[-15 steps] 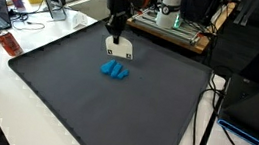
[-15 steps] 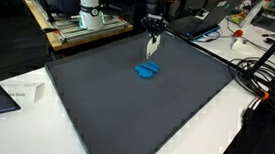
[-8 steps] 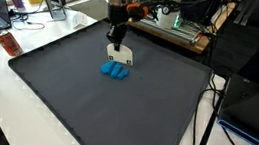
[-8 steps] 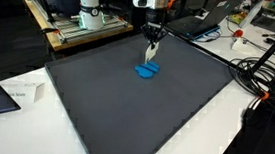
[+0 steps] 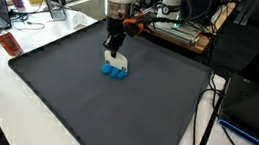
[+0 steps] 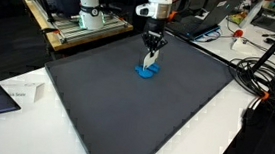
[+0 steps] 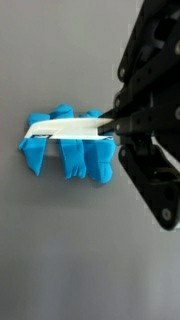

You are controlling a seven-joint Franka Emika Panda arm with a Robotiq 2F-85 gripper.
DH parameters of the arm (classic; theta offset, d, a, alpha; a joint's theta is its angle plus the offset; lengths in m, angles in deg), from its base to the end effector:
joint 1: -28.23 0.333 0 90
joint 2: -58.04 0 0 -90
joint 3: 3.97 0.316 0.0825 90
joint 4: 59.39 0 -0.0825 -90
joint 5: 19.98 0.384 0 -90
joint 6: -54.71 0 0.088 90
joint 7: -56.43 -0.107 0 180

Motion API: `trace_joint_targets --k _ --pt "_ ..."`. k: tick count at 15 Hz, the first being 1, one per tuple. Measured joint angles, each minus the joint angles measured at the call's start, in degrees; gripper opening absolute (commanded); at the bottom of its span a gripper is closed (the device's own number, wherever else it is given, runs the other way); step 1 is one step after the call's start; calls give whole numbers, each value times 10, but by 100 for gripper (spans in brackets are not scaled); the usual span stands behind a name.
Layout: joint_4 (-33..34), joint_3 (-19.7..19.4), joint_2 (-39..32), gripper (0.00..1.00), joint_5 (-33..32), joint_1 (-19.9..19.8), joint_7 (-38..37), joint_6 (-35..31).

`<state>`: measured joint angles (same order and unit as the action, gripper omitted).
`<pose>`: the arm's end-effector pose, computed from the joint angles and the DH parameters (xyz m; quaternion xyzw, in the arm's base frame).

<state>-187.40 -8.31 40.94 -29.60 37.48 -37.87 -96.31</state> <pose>0.5550 0.0518 0.2458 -0.7585 0.6473 -0.0753 0.0030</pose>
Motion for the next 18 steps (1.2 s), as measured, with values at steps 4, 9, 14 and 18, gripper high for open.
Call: trace_joint_targets --k 4,9,14,18 --pt "19 -2 -19 1 0 12 -25 0" --pt "40 -9 -38 1 0 22 -47 9" --pt "52 -9 -48 1 0 24 -49 20" --pt "52 -9 -53 1 2 23 -47 20"
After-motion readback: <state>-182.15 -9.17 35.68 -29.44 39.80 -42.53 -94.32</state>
